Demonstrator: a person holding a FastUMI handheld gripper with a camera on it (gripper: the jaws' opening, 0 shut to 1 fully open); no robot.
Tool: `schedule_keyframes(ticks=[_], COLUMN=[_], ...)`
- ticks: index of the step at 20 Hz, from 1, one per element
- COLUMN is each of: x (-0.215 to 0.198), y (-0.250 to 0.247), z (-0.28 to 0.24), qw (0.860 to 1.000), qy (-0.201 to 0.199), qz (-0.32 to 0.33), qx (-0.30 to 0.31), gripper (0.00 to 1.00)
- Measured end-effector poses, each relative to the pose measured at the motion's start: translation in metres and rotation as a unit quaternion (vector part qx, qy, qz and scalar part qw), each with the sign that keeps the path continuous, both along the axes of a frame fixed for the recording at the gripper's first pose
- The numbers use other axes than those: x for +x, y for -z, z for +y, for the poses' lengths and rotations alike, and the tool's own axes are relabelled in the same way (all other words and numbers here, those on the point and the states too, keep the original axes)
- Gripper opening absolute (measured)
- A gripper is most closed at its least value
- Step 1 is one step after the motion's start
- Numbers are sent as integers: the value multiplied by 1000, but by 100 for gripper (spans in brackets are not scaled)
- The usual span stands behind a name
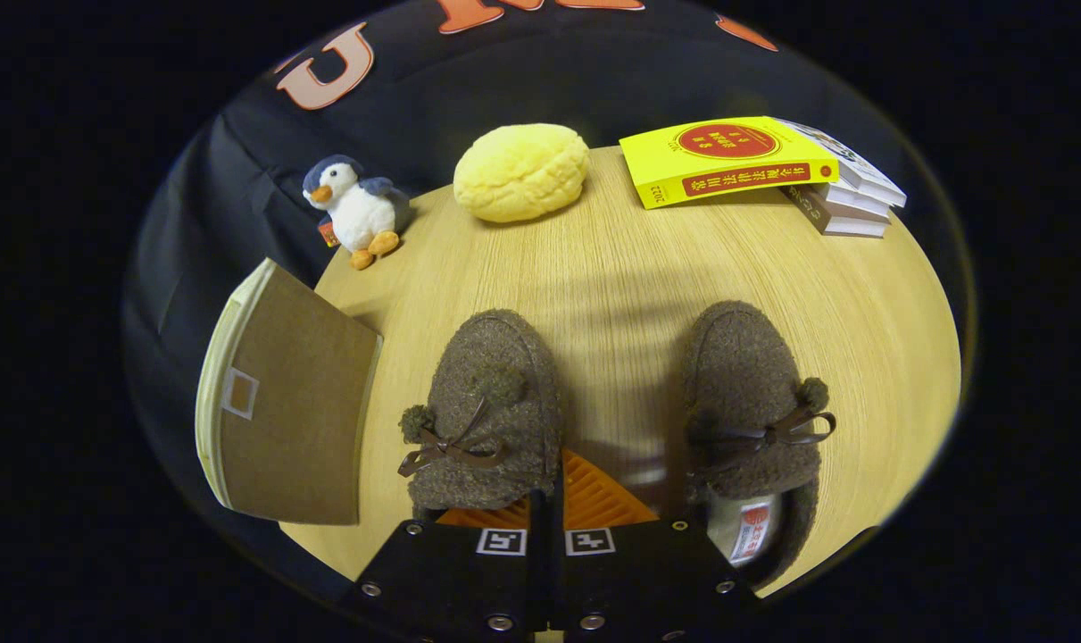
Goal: Open the storage box then place both shoes into the box .Put the left shoe in first, then the right shoe, with the right side of both shoes facing outward in a uniform manner.
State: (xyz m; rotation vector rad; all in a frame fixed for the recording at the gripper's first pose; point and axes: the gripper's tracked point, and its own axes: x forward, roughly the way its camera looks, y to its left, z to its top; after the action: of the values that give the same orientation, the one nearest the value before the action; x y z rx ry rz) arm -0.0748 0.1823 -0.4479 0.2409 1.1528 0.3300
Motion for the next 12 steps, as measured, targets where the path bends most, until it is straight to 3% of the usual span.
schedule_keyframes(ticks=[8, 12], x=[8, 10], y=[-116, -161], z=[50, 108], qw=[998, 998], qy=[56, 42], qz=[-31, -53], qx=[-6, -1], gripper=[2, 2])
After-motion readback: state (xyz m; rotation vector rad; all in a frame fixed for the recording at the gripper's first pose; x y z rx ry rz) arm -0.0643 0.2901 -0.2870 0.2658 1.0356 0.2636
